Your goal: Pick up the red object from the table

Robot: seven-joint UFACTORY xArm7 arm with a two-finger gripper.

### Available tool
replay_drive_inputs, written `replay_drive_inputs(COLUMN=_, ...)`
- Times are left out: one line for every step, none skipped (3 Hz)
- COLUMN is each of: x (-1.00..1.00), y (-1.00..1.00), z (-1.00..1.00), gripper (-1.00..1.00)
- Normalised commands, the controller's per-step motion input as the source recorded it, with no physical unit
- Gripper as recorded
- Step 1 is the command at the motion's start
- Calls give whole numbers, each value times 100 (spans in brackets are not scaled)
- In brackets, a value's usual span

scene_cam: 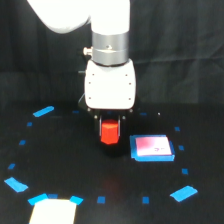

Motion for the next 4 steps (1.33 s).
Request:
replay_drive_inputs(x=-25, y=81, z=100, gripper=-25)
replay_drive_inputs(x=-1, y=57, z=100, gripper=-100)
replay_drive_inputs(x=-14, y=47, z=100, gripper=-94)
replay_drive_inputs(x=-2, y=42, z=100, gripper=-100)
